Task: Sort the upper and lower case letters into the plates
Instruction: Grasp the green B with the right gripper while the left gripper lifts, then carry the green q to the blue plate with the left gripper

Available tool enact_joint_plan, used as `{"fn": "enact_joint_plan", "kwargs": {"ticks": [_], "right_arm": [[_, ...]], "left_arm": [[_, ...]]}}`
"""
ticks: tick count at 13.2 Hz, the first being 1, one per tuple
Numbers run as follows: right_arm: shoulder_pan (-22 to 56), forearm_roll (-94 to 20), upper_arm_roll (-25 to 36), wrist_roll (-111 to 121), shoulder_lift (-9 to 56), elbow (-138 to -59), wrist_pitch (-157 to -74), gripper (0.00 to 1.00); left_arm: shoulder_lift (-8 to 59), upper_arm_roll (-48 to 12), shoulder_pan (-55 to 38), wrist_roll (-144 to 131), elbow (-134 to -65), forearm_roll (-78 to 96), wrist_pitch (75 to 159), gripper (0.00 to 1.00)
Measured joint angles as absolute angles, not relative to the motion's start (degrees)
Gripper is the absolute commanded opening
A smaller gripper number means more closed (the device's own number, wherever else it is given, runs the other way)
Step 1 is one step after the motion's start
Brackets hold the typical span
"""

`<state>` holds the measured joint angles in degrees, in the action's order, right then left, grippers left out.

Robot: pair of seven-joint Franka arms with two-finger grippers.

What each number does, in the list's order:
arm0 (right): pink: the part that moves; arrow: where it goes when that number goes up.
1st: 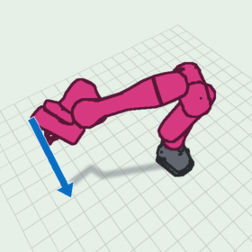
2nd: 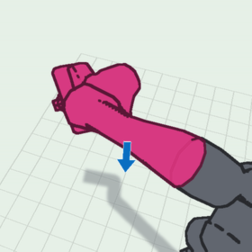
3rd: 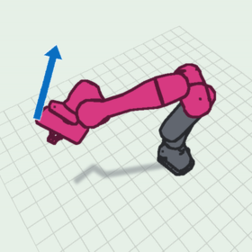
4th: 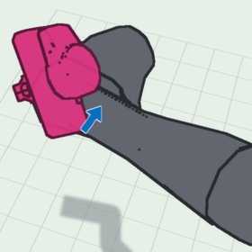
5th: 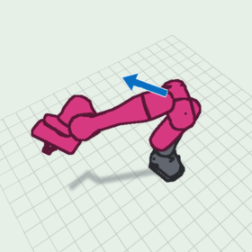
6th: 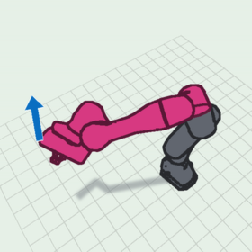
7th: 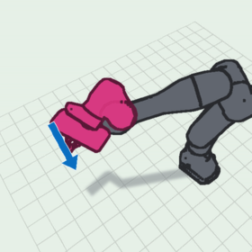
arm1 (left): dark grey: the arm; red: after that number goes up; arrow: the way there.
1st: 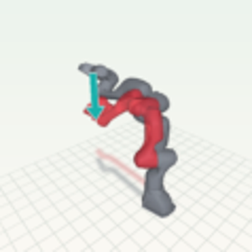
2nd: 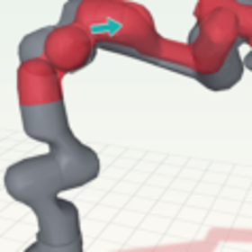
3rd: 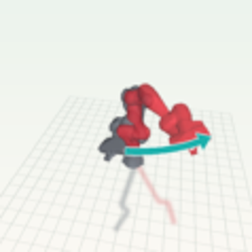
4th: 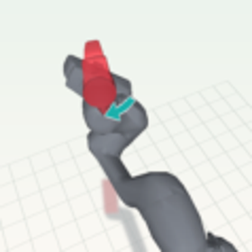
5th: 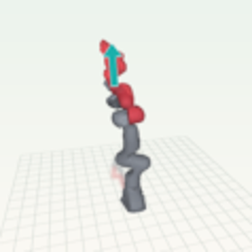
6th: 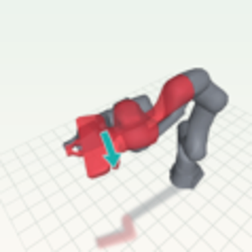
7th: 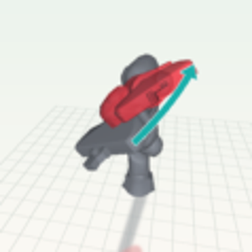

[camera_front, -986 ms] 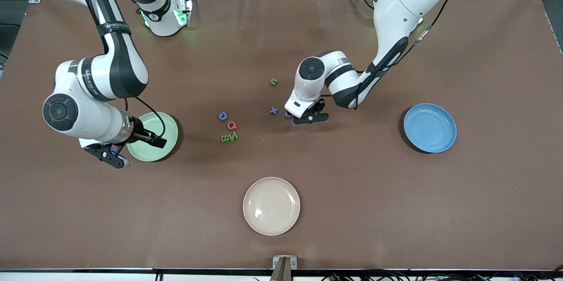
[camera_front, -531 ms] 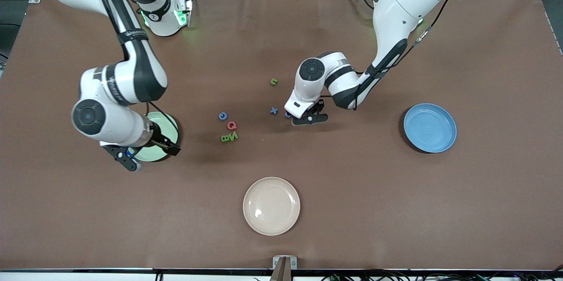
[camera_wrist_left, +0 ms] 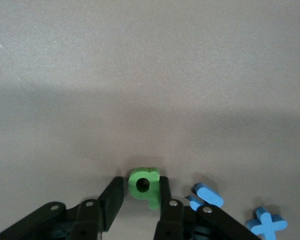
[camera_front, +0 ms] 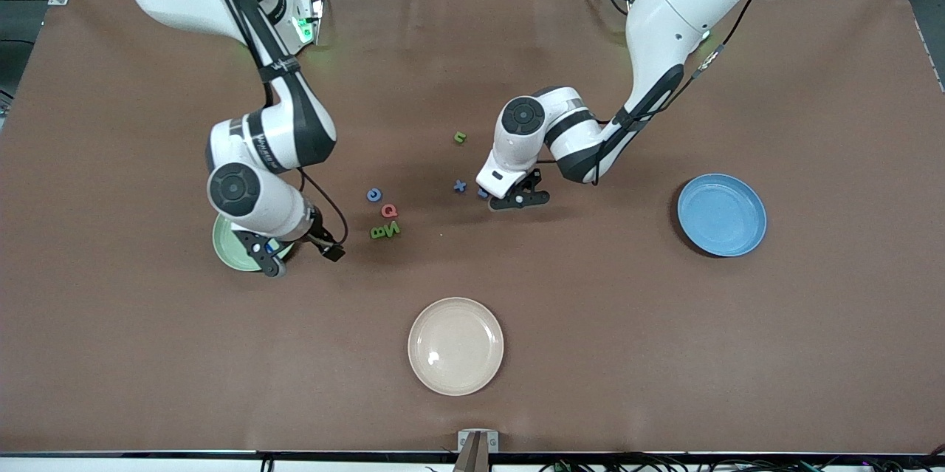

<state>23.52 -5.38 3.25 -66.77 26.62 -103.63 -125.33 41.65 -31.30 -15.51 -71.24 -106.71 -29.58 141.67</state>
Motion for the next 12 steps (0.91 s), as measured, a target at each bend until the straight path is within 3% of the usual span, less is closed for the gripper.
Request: {"fn": "enact_joint_plan", "kwargs": {"ticks": [6,12], "right_arm": [[28.63,-4.16,3.28,-79.55,30.91,-106.27,-135.55,0.9],[30.56,-1.45,3.3,-86.64,36.33,-106.23,-141.17,0.77]], "left_arm": [[41.52,-31.1,-15.56,-71.28,-106.48,-29.62,141.67,0.18],[40.61,-30.35,-13.91,-71.27,-105.98,-30.53,140.91,0.17]]}}
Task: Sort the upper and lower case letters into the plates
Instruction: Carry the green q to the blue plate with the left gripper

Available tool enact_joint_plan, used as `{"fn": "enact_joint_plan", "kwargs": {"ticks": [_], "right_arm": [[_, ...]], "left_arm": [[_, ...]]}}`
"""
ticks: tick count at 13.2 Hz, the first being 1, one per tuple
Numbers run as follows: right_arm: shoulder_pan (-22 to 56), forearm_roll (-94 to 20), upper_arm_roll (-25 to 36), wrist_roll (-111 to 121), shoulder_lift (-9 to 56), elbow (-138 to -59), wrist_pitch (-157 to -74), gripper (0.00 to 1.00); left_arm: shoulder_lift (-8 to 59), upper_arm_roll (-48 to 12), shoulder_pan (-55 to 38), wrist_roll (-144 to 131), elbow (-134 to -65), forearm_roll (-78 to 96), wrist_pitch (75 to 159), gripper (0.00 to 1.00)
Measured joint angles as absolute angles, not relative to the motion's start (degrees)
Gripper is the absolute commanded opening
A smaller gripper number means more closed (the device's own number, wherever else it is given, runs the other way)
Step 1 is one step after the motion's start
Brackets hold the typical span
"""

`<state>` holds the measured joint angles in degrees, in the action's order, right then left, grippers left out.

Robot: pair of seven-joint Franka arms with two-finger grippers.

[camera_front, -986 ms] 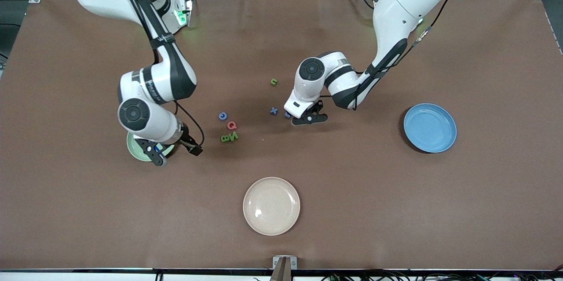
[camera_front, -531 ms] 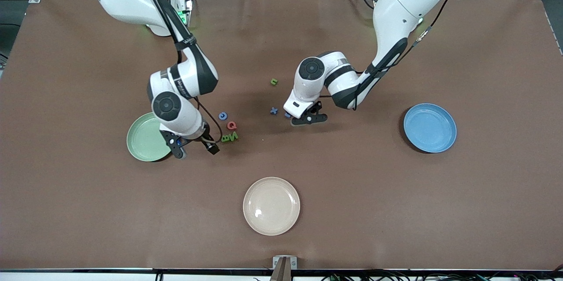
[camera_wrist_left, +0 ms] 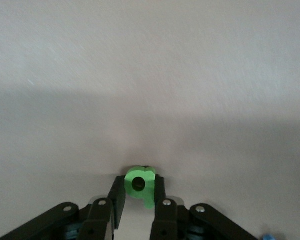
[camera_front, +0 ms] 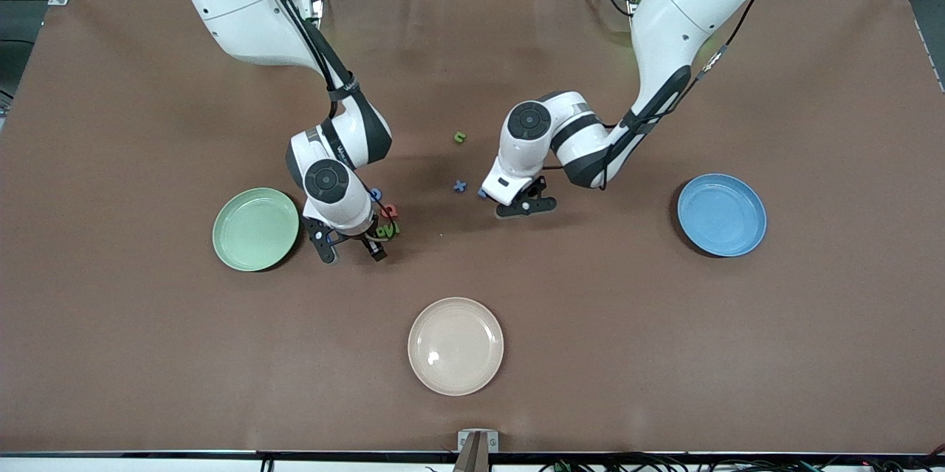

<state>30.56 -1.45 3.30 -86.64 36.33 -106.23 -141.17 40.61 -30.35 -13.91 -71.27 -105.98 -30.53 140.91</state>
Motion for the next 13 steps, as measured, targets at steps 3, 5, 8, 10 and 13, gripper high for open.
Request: {"fn": "enact_joint_plan", "kwargs": {"ticks": [3,5,8,10,13], "right_arm": [[30.71,-1.42,3.3,-87.43,36.51,-106.1,-141.27,0.67],[30.95,-1.42,3.3,-87.82,36.5,-105.96,-141.3,0.6],[31.54,-1.42,3.3,-88.37,36.49,-105.81,-141.27,0.57],[31.7,-1.42,3.3,-88.52,36.49,-105.74,-141.25,0.49],[31.93,-1.43,3.3,-88.6,36.46,-105.53,-141.29,0.12]], "left_arm": [[36.55,-32.49,-8.61,-69.48,-105.77,-30.56,135.18,0.18],[34.01,-38.1,-0.57,-65.13,-106.15,-30.56,130.3,0.18],[32.86,-52.56,20.27,-55.06,-108.84,-30.58,123.72,0.18],[32.81,-61.22,34.78,-47.92,-112.19,-30.62,120.38,0.18],[32.76,-67.7,50.81,-39.43,-118.1,-31.09,119.38,0.18]]}}
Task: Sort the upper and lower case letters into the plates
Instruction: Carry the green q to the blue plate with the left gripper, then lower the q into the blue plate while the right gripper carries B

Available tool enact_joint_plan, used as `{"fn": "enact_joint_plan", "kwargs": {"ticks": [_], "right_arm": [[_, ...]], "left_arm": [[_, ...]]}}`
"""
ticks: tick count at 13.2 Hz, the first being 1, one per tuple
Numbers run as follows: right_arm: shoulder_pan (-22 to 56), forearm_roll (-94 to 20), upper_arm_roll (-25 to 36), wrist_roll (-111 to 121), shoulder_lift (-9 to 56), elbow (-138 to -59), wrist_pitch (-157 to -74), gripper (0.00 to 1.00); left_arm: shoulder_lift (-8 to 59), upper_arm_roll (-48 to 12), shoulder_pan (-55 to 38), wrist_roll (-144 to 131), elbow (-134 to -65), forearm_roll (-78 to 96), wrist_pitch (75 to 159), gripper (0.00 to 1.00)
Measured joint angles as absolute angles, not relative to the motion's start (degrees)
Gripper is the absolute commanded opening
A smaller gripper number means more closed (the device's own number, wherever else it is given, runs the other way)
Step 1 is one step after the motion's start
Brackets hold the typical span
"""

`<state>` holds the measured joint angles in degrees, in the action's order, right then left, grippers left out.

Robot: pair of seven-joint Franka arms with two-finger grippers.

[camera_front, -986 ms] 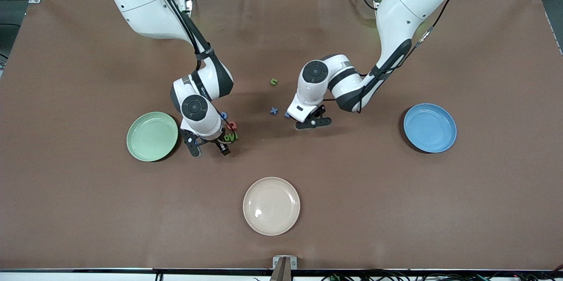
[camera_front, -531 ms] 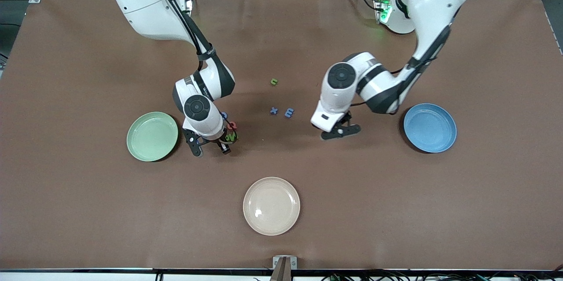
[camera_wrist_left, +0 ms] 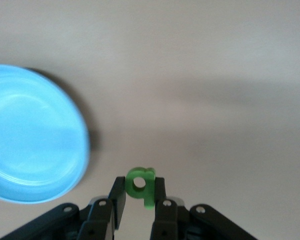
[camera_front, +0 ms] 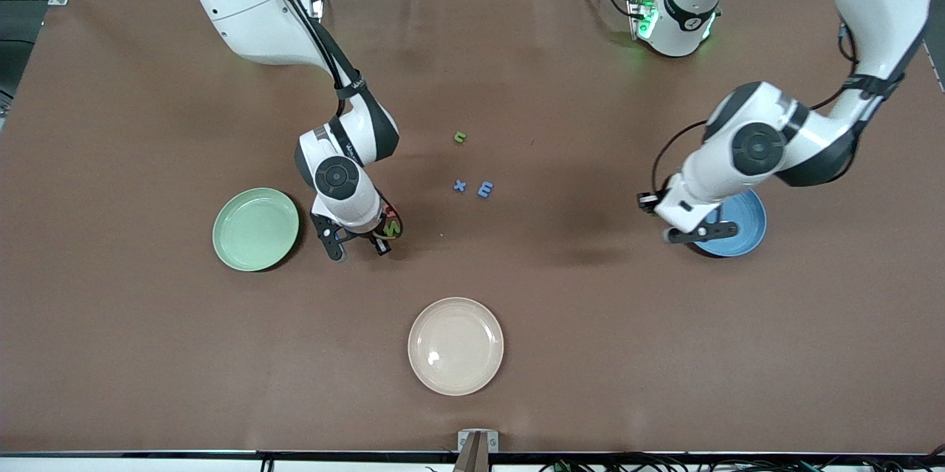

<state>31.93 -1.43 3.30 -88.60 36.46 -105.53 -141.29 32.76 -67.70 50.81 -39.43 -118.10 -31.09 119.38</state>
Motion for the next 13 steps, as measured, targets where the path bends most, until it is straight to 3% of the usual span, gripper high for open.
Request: {"fn": "enact_joint_plan", "kwargs": {"ticks": [1,2,7,13], "right_arm": [[31.94,-1.43,3.31,-88.6,36.46,-105.53,-141.27,0.02],[31.95,-1.43,3.32,-88.6,36.44,-105.46,-141.3,0.0],[31.75,-1.44,3.94,-88.08,36.17,-105.33,-140.53,0.0],[26.93,-1.44,4.42,-77.89,31.69,-104.05,-133.53,0.0]], "left_arm": [[32.77,-67.91,53.78,-37.62,-119.66,-31.89,119.38,0.18],[32.79,-67.93,56.02,-36.3,-121.1,-33.06,119.39,0.18],[33.22,-67.87,63.33,-33.75,-125.34,-39.61,119.88,0.18],[37.27,-64.44,67.64,-31.52,-125.99,-48.05,123.21,0.2]]}}
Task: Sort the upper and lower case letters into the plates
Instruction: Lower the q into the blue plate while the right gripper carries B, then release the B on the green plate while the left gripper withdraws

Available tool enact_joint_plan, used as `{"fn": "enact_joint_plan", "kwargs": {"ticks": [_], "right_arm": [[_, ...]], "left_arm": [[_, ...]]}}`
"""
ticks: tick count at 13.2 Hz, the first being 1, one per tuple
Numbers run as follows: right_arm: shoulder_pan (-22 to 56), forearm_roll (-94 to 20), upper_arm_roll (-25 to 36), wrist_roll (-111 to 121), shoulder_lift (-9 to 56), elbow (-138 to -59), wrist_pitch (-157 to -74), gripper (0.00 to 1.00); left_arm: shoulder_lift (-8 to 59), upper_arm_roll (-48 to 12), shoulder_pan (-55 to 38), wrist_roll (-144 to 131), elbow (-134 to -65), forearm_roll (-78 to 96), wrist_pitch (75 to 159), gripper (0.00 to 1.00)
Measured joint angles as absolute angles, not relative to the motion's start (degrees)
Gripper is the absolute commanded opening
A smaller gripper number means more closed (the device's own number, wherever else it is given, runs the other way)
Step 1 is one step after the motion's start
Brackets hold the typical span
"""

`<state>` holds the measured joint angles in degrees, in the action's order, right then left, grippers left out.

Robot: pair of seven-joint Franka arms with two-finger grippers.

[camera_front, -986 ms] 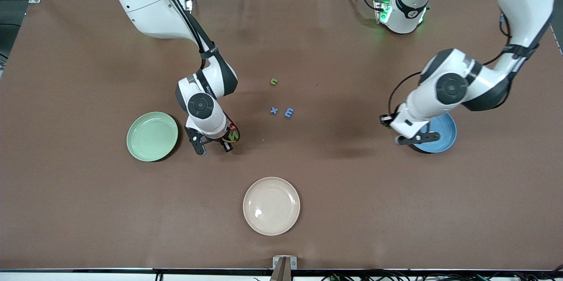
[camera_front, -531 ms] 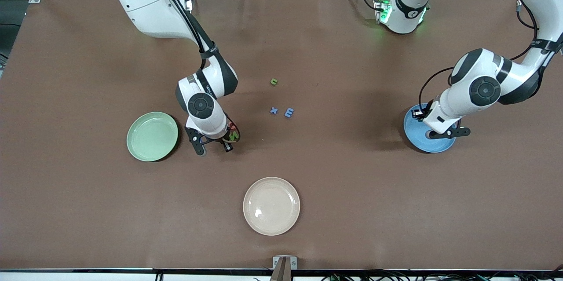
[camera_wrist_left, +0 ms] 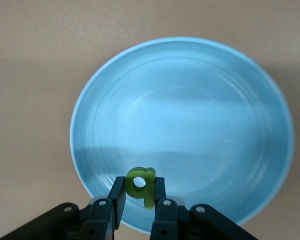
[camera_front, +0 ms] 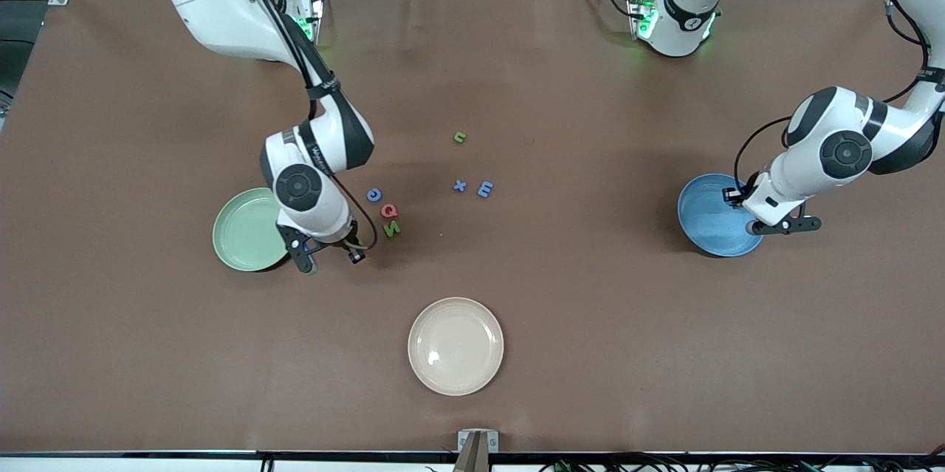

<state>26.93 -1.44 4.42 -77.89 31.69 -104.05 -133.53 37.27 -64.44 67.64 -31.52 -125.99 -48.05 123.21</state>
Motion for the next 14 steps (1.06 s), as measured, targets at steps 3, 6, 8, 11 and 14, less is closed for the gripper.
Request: {"fn": "enact_joint_plan", "kwargs": {"ticks": [3,6,8,11,14], "right_arm": [[25.35,-1.44,4.41,-73.41,29.75,-104.28,-131.3,0.0],[22.65,-1.44,4.47,-67.23,27.53,-106.04,-130.22,0.0],[19.68,-1.44,4.51,-61.58,25.47,-108.56,-129.96,0.0],[14.72,-1.68,4.53,-52.59,22.6,-112.36,-129.92,0.0],[9.91,-6.29,4.54,-41.77,21.59,-115.49,-129.94,0.0]], "left_arm": [[39.23,-62.7,67.59,-31.52,-126.08,-50.42,124.57,0.2],[40.25,-61.35,67.5,-31.52,-126.11,-51.95,126.06,0.21],[40.84,-60.74,67.41,-31.52,-126.13,-52.73,127.31,0.25],[41.02,-60.37,67.38,-31.52,-126.14,-52.78,127.67,0.55],[41.01,-61.16,67.43,-31.52,-125.94,-52.78,127.59,0.98]]}}
